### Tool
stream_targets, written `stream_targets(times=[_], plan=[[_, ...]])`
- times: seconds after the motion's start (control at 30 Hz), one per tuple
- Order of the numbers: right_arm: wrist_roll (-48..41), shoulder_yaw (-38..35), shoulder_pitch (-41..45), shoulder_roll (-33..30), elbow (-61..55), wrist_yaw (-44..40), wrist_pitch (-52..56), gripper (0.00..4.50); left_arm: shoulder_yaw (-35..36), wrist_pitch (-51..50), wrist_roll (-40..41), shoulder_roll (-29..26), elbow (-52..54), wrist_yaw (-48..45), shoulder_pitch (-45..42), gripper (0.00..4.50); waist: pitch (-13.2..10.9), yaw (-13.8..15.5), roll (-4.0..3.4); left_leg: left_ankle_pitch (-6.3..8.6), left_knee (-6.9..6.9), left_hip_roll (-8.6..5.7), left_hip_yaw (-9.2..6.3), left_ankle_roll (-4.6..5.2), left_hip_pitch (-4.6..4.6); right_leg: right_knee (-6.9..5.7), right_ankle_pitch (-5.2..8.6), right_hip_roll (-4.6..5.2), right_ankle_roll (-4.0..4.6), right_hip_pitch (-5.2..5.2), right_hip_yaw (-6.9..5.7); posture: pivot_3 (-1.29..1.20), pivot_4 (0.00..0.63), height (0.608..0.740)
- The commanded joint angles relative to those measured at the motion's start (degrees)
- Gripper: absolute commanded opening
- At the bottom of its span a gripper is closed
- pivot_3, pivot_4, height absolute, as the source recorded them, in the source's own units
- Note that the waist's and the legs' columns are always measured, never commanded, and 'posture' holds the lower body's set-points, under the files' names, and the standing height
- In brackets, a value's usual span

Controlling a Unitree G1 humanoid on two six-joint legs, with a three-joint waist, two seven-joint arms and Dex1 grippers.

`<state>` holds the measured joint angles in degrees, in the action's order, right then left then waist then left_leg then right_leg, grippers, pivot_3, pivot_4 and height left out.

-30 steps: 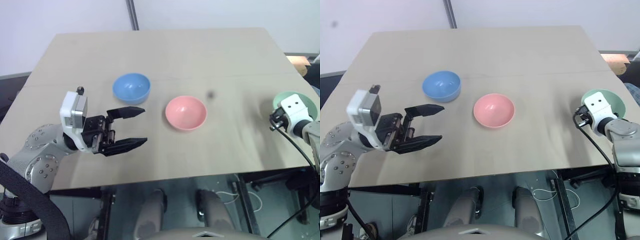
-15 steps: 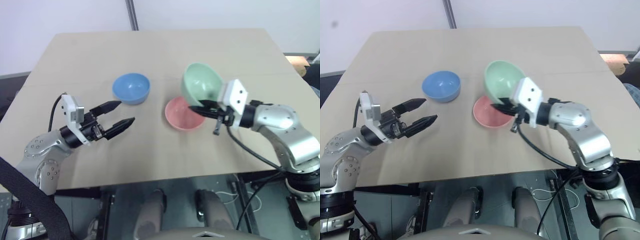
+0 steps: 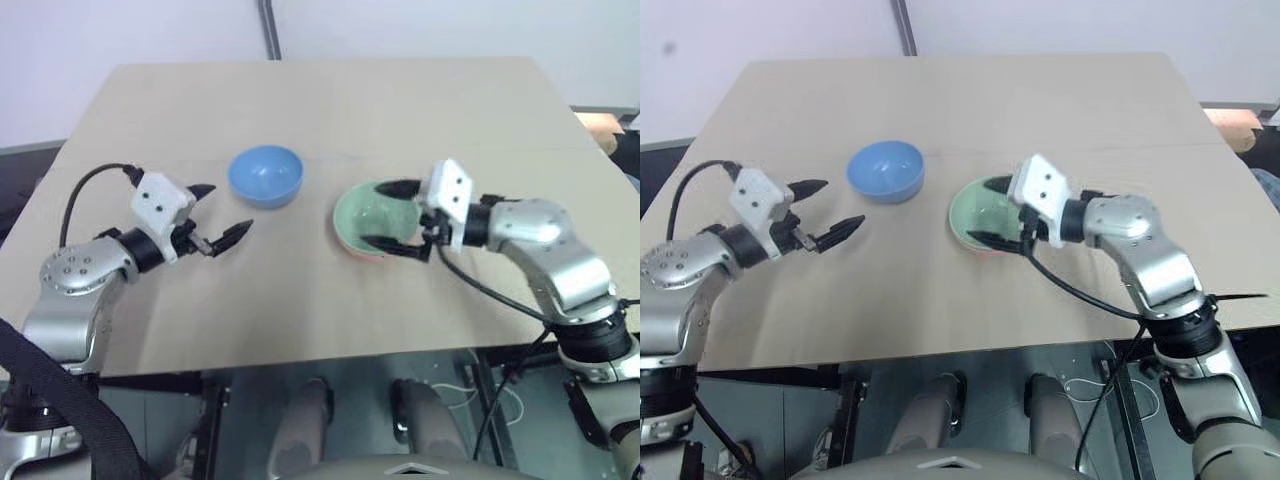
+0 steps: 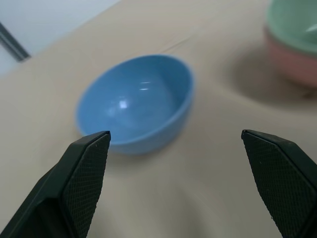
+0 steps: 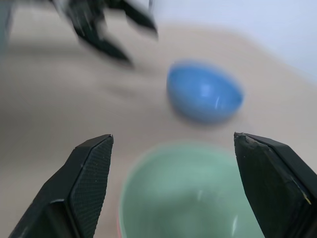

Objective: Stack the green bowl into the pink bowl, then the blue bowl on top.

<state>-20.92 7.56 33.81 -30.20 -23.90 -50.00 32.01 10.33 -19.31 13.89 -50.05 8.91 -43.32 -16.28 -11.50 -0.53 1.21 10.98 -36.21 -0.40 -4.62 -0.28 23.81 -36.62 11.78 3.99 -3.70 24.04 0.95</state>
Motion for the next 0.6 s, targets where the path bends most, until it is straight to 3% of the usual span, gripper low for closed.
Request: stream_targets(times=[0.03,0.13,0.3,0.43,0.6], plan=[[-2.7,-3.1,-0.9,0.8,-4.4,3.8,2.9,4.31,-7.4,4.0,-10.4,-3.7,-5.3,-0.1,-6.4,4.50,0.0,-0.2,-0.02,0.00,0.00,0.00,0.07,0.00,-0.06,0.00,0.00,0.01,0.00,-0.01,0.05,0.00,0.150,0.740],[-1.4,-3.4,-1.4,0.8,-5.8,7.1,3.7,4.31,-16.5,8.8,-18.9,-2.2,-15.1,-0.8,-15.9,4.50,0.0,-0.2,-0.04,0.00,0.01,-0.01,0.09,0.00,-0.05,-0.05,0.00,0.00,0.00,0.01,0.06,0.00,0.150,0.740],[-0.5,-3.3,-2.9,0.5,-6.9,10.1,3.8,4.31,-26.8,21.7,-30.1,1.4,-30.2,0.9,-24.5,4.50,0.0,-0.3,-0.03,0.00,0.01,-0.05,0.12,0.00,0.04,-0.05,-0.14,0.00,-0.23,0.07,0.09,0.00,0.150,0.740],[0.0,-4.1,-5.2,-0.8,-9.0,12.0,4.5,4.39,-29.8,29.3,-32.9,4.1,-37.6,0.0,-29.2,3.15,0.0,-0.3,-0.02,0.00,0.02,-0.06,0.13,0.01,0.17,-0.08,-0.24,0.01,-0.07,0.22,0.13,0.00,0.150,0.740],[0.2,-5.0,-7.3,-1.6,-11.0,14.3,5.2,4.39,-29.9,33.1,-33.2,5.9,-42.3,-1.6,-32.4,0.61,0.0,-0.3,-0.02,0.00,-0.02,-0.06,0.14,0.01,0.17,-0.12,-0.14,0.02,-0.25,0.22,0.13,0.00,0.150,0.740]])
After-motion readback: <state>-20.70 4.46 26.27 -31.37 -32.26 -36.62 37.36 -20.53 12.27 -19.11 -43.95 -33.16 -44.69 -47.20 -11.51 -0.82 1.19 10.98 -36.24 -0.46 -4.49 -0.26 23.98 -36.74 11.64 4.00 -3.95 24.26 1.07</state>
